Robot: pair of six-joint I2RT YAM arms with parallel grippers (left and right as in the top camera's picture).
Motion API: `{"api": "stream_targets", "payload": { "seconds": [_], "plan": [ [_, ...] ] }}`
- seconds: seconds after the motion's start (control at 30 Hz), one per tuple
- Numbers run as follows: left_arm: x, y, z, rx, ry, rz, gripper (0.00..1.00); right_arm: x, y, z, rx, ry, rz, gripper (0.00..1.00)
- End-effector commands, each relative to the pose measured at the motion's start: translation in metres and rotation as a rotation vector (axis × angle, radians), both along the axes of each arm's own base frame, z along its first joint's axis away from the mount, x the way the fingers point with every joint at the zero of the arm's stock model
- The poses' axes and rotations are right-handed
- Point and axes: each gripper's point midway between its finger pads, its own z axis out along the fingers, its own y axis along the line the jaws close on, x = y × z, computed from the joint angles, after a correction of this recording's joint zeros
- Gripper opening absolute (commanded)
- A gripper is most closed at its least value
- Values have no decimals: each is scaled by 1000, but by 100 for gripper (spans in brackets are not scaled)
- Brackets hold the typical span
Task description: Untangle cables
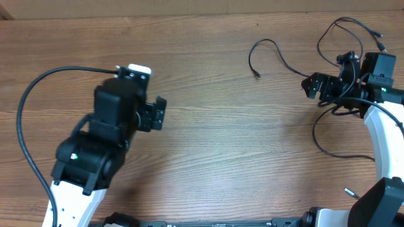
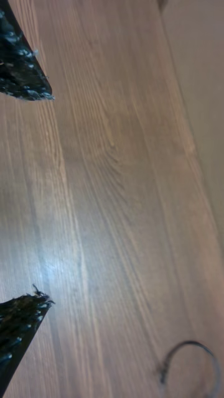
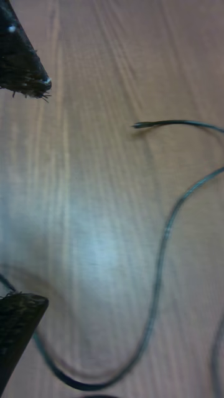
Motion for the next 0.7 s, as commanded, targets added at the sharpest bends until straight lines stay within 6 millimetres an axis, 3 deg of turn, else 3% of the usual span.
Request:
{"api": "stream_targets", "payload": {
  "seconds": [0.0,0.67],
  "plan": [
    [2,-6,3,-66,-4,-70,100,4,-4,3,-14,-25,-4,100],
    [-4,-3,-6,-55,43,-63,100,4,-4,3,-13,-24,-4,100]
  ]
}}
